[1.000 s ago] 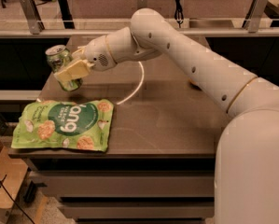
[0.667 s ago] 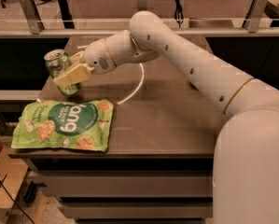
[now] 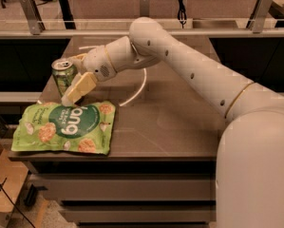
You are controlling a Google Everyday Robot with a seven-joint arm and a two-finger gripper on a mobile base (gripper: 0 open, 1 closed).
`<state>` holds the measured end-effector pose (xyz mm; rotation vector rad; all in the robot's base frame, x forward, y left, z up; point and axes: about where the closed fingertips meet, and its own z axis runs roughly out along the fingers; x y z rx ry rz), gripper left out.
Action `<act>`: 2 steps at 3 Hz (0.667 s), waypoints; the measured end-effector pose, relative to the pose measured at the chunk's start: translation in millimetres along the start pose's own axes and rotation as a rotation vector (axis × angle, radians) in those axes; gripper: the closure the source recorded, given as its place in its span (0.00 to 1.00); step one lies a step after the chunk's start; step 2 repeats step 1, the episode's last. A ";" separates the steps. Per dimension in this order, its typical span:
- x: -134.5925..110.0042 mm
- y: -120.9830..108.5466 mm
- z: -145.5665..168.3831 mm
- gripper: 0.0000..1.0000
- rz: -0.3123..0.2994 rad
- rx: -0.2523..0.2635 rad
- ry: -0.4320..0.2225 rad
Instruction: Move green can near green rice chip bag
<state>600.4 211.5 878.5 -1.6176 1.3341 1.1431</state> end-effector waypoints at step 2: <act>-0.1 0.0 0.1 0.00 -0.001 0.000 0.000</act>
Offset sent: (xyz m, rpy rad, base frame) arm 0.0000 0.0000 0.0000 0.0000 0.0000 0.0000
